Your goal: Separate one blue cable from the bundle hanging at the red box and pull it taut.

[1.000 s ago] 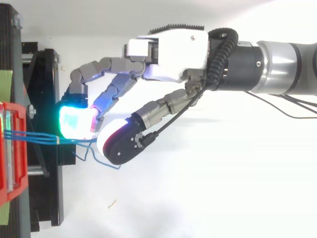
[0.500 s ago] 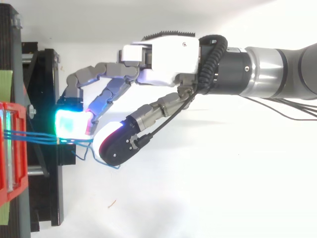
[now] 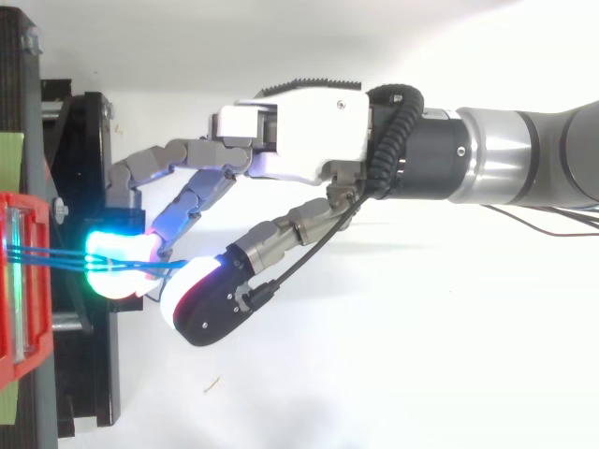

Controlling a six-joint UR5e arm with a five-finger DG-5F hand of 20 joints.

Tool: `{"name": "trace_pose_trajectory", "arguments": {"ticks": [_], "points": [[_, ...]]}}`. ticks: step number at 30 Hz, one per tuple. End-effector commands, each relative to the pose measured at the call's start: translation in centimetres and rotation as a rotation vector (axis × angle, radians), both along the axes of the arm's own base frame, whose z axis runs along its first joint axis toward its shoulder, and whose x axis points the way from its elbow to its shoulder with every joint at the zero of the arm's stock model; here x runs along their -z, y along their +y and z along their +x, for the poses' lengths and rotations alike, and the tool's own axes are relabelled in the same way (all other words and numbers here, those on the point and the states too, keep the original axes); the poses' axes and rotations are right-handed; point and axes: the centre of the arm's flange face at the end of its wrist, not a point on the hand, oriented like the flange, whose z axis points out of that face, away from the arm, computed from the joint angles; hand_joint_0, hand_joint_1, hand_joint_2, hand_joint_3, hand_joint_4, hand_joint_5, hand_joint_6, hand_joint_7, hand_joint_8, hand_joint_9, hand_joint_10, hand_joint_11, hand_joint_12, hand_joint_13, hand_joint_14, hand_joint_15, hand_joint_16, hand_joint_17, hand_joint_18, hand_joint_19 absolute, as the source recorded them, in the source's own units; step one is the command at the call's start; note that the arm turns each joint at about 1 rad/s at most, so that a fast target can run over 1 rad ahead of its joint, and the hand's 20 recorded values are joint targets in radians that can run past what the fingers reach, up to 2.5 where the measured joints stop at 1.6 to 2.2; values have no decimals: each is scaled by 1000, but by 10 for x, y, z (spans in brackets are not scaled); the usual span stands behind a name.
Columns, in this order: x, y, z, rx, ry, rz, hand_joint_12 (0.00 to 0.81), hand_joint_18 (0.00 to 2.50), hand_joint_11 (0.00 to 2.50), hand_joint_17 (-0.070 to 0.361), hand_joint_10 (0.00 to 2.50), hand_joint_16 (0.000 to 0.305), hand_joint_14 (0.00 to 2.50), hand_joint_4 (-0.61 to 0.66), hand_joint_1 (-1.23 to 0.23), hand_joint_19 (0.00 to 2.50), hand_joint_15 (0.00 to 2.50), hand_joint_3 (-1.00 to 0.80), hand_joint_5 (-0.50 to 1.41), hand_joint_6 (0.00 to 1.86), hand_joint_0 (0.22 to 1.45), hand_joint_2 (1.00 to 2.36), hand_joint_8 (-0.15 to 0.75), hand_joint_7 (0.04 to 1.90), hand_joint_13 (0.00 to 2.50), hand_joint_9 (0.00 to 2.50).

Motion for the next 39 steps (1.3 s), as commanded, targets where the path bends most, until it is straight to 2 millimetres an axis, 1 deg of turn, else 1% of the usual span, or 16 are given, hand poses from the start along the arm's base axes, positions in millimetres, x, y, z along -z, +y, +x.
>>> {"name": "trace_pose_trajectory", "arguments": {"ticks": [1, 9, 16, 26, 30, 31, 34, 39], "points": [[-2, 1, 1, -1, -3, 3, 309, 671, 474, 102, 10, 45, 15, 190, -708, 410, 450, -448, -141, 502, 554, 1003, 251, 1112, 834, 807], [-2, 3, 1, -11, -3, 0, 301, 673, 473, 101, 12, 45, 16, 180, -691, 409, 456, -417, -133, 501, 568, 1005, 249, 1152, 841, 813], [-2, -5, 0, -11, -3, -1, 300, 673, 487, 100, 12, 45, 17, 174, -667, 408, 458, -402, -125, 501, 580, 1006, 251, 1184, 846, 822], [-4, -7, 0, -22, -5, -2, 303, 680, 490, 100, 14, 44, 18, 148, -667, 411, 467, -389, -117, 500, 587, 1007, 253, 1242, 855, 833], [-8, -7, 1, -22, -13, -2, 302, 685, 495, 100, 12, 44, 18, 150, -675, 410, 459, -385, -117, 507, 591, 1007, 252, 1242, 855, 833], [-12, -7, 3, -22, -20, -1, 303, 687, 493, 100, 10, 44, 16, 148, -678, 415, 466, -382, -118, 514, 592, 1007, 252, 1233, 855, 835], [-12, -6, 4, -23, -19, -1, 303, 689, 496, 99, 12, 44, 18, 141, -681, 415, 464, -370, -120, 527, 594, 1008, 252, 1224, 857, 835], [-13, -9, 2, -25, -10, -3, 301, 688, 502, 100, 11, 44, 16, 142, -630, 420, 468, -390, -120, 539, 590, 1006, 252, 1212, 858, 844]]}}
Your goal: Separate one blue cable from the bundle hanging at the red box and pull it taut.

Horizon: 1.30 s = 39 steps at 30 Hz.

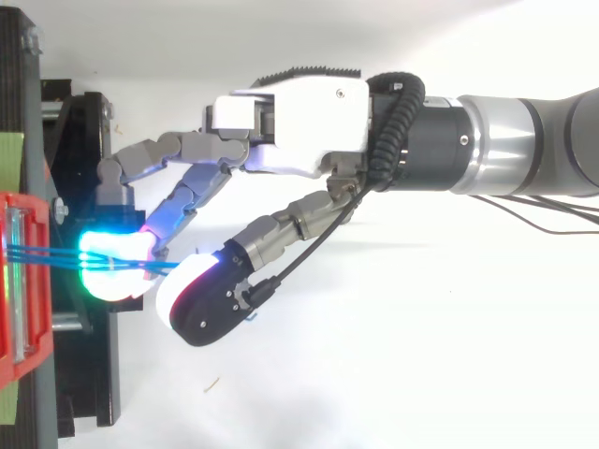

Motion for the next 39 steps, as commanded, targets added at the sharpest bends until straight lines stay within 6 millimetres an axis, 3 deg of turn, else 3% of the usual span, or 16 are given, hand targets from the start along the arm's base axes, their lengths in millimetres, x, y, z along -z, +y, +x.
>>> {"name": "trace_pose_trajectory", "arguments": {"ticks": [1, 26, 33, 39], "points": [[-2, -3, -2, -3, 13, -4, 303, 685, 505, 100, 11, 44, 16, 147, -611, 418, 467, -405, -117, 538, 586, 1005, 253, 1215, 857, 845], [-26, -11, -10, 8, 41, -58, 307, 683, 516, 100, 11, 45, 16, 153, -536, 430, 475, -335, -75, 503, 621, 1009, 262, 1309, 874, 912], [-26, -10, -10, 6, 41, -58, 324, 722, 506, 106, 10, 47, 15, 168, -651, 393, 457, -215, -75, 511, 650, 1011, 280, 1293, 889, 926], [-26, -11, -10, 8, 41, -58, 333, 760, 523, 110, 10, 49, 15, 156, -741, 382, 455, -163, -132, 647, 659, 1008, 283, 1085, 906, 917]]}}
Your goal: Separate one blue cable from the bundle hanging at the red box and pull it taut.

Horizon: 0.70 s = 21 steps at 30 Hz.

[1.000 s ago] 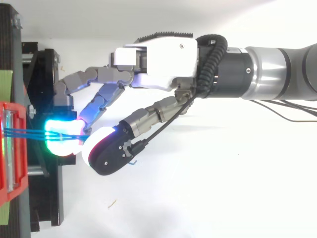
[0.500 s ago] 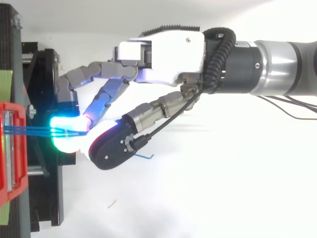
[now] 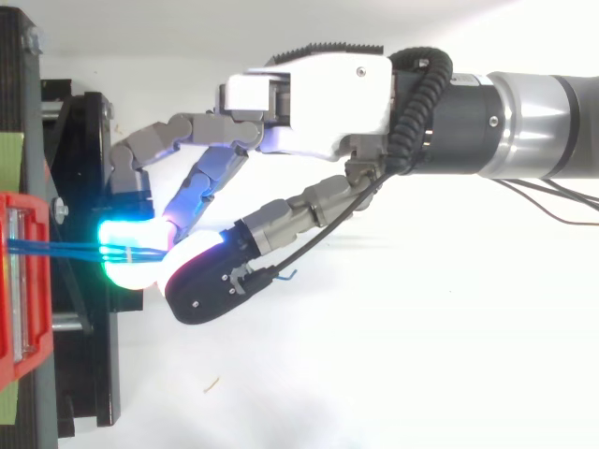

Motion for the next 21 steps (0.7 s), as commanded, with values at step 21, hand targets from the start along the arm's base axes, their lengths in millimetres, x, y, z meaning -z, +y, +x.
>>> {"name": "trace_pose_trajectory", "arguments": {"ticks": [21], "points": [[0, 1, 0, 0, 0, -2, 354, 816, 571, 119, 10, 53, 15, 179, -718, 368, 446, -82, -171, 806, 636, 1004, 306, 861, 933, 931]]}}
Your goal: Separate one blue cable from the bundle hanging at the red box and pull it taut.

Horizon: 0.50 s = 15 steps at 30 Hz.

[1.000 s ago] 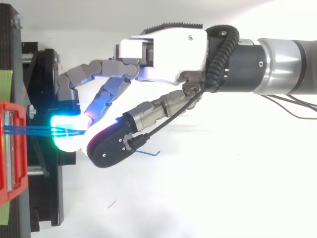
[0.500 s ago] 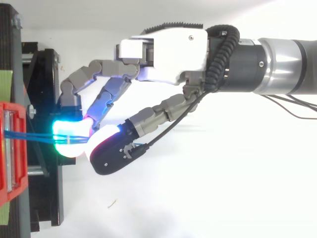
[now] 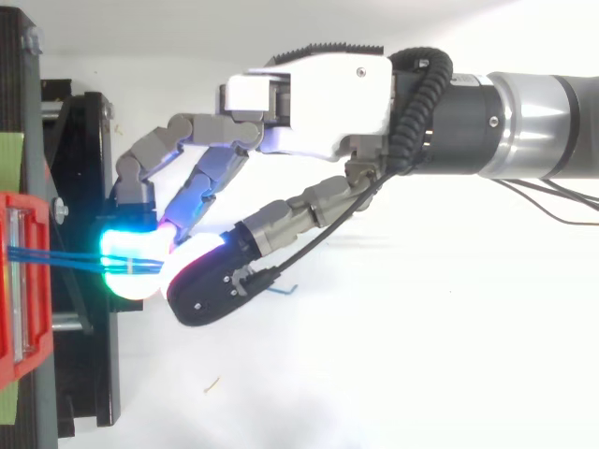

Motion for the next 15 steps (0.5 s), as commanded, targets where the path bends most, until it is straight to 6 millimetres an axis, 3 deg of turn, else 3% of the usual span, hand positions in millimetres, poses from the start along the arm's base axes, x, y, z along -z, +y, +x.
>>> {"name": "trace_pose_trajectory", "arguments": {"ticks": [1, 5, 8, 15], "points": [[0, -1, 0, 1, 1, 0, 352, 813, 576, 118, 11, 53, 14, 182, -730, 370, 447, -76, -177, 814, 642, 1004, 303, 852, 931, 926], [0, 0, 0, 0, 1, 0, 326, 763, 615, 106, 13, 47, 15, 150, -774, 413, 465, -156, -200, 842, 673, 1011, 268, 845, 900, 878], [0, 0, 0, 0, 1, 0, 309, 802, 671, 96, 13, 43, 17, 156, -812, 423, 487, -500, -216, 878, 719, 1000, 251, 833, 895, 853], [0, 0, 0, -1, 1, 3, 312, 862, 710, 92, 13, 41, 17, 147, -835, 432, 498, -500, -202, 913, 718, 1000, 268, 849, 930, 903]]}}
